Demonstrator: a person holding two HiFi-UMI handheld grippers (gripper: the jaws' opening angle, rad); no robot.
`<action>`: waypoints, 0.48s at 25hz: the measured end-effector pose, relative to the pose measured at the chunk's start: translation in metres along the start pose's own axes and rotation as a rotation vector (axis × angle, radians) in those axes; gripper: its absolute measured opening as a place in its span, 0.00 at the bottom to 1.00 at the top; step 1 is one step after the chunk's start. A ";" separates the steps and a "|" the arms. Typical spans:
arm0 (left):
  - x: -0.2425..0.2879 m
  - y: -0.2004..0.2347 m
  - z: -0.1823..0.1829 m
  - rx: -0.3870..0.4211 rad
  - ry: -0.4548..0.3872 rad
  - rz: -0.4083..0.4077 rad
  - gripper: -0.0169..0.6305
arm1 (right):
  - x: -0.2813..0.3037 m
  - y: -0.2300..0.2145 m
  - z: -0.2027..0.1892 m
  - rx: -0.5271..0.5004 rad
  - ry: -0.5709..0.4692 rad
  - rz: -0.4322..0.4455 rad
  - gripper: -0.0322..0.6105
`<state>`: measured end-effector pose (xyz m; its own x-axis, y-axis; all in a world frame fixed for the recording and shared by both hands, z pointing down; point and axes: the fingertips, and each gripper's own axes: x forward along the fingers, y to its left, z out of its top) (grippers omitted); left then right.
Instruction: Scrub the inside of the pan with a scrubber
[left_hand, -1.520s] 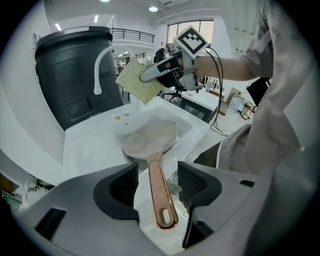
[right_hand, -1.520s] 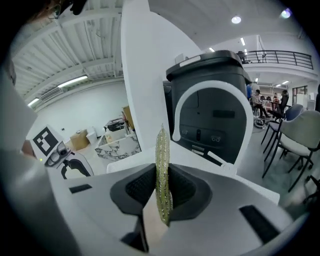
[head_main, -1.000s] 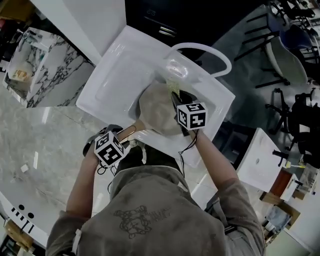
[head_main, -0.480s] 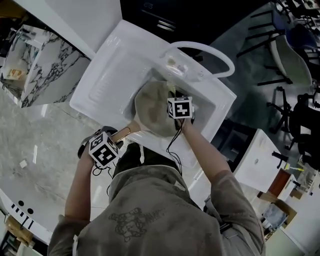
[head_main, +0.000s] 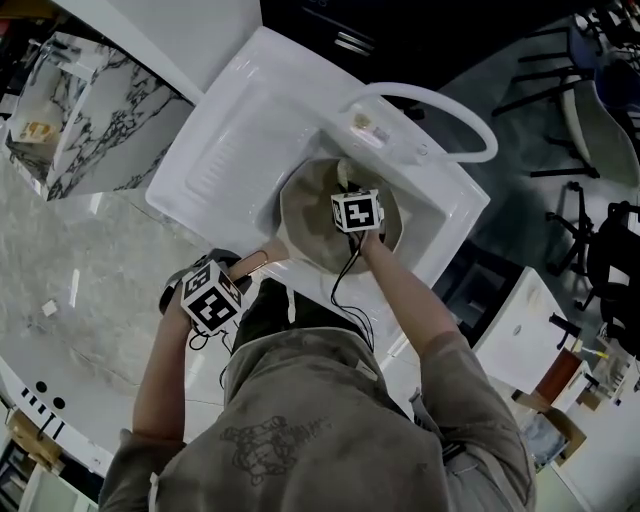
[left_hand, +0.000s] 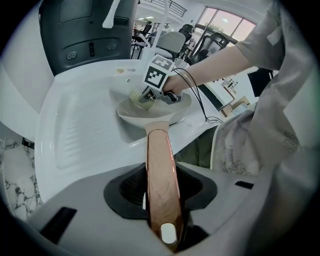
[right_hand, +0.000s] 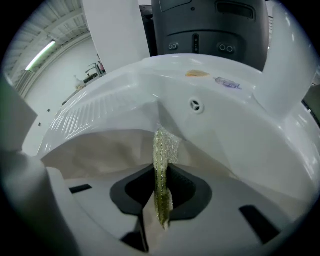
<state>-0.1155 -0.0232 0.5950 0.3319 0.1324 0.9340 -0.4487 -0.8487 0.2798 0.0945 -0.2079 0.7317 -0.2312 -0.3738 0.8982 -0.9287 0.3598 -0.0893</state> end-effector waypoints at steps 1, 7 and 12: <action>0.000 0.000 0.000 -0.005 -0.003 0.001 0.27 | 0.004 0.006 -0.001 0.000 -0.002 0.024 0.16; 0.000 0.001 -0.001 -0.020 -0.014 0.008 0.26 | 0.019 0.053 0.005 0.019 0.020 0.222 0.16; 0.001 0.003 -0.001 -0.013 -0.005 0.017 0.26 | 0.015 0.091 0.005 -0.011 0.049 0.377 0.17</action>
<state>-0.1171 -0.0250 0.5968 0.3287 0.1157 0.9373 -0.4651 -0.8440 0.2672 0.0049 -0.1851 0.7348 -0.5422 -0.1721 0.8225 -0.7775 0.4739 -0.4134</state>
